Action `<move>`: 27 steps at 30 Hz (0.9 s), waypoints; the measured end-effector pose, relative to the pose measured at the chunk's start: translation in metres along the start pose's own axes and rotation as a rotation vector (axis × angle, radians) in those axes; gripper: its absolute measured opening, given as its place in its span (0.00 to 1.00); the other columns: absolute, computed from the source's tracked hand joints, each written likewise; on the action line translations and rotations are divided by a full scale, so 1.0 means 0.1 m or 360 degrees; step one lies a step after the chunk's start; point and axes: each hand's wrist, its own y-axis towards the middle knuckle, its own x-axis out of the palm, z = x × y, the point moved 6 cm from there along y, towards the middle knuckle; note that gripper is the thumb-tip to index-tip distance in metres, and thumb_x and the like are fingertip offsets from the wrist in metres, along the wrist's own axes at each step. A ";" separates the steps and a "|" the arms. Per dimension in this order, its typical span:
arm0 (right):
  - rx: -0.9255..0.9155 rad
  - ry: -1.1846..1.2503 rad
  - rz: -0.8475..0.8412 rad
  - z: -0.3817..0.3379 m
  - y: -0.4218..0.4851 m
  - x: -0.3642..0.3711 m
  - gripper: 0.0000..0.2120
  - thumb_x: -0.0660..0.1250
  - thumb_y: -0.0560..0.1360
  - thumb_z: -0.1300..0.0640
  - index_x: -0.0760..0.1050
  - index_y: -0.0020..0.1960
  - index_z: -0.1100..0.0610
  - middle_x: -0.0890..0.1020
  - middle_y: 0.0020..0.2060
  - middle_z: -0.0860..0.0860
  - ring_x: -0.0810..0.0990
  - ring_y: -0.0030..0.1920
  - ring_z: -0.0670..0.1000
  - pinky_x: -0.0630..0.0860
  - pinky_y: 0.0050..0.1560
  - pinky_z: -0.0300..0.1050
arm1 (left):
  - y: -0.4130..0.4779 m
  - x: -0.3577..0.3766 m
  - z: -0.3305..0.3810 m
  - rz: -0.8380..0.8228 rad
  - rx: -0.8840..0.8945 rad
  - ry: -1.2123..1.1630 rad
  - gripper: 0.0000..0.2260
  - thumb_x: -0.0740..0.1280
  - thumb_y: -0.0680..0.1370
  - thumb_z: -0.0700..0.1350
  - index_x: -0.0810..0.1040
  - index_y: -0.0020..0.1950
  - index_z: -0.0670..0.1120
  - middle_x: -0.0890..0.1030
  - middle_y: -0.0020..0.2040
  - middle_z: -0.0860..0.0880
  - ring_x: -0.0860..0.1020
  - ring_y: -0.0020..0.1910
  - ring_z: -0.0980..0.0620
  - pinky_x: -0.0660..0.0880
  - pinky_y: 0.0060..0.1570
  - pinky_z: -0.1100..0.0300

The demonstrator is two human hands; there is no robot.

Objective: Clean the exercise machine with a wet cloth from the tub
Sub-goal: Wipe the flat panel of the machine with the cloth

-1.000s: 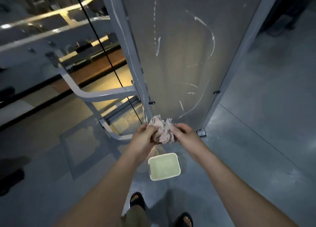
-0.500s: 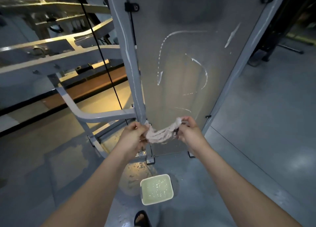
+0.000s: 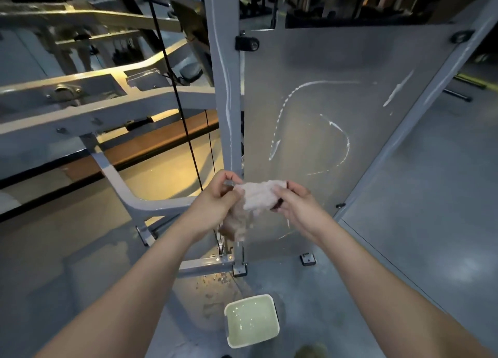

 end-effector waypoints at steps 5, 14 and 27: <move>-0.0043 -0.0083 0.0144 -0.30 0.20 -0.27 0.06 0.66 0.82 0.62 0.71 0.55 0.53 0.84 0.43 0.55 0.82 0.42 0.56 0.79 0.43 0.51 | 0.09 0.17 0.17 -0.0174 -0.0105 0.0303 0.18 0.75 0.72 0.44 0.76 0.59 0.54 0.80 0.53 0.47 0.80 0.40 0.54 0.76 0.37 0.60; -0.0387 -0.0962 -0.0356 -0.79 0.29 -0.84 0.11 0.76 0.72 0.59 0.79 0.52 0.57 0.76 0.45 0.44 0.73 0.39 0.35 0.70 0.45 0.30 | 0.44 0.54 0.76 0.0295 0.0078 0.0780 0.08 0.70 0.79 0.47 0.82 0.41 0.53 0.72 0.55 0.51 0.71 0.55 0.58 0.63 0.50 0.76; -0.0738 -0.0452 0.0075 -1.18 0.23 -1.02 0.03 0.70 0.80 0.55 0.78 0.49 0.53 0.82 0.37 0.46 0.79 0.40 0.45 0.78 0.43 0.42 | 0.61 1.14 1.28 0.0453 -0.0018 0.0026 0.09 0.67 0.83 0.45 0.86 0.52 0.44 0.87 0.49 0.43 0.85 0.52 0.44 0.80 0.61 0.47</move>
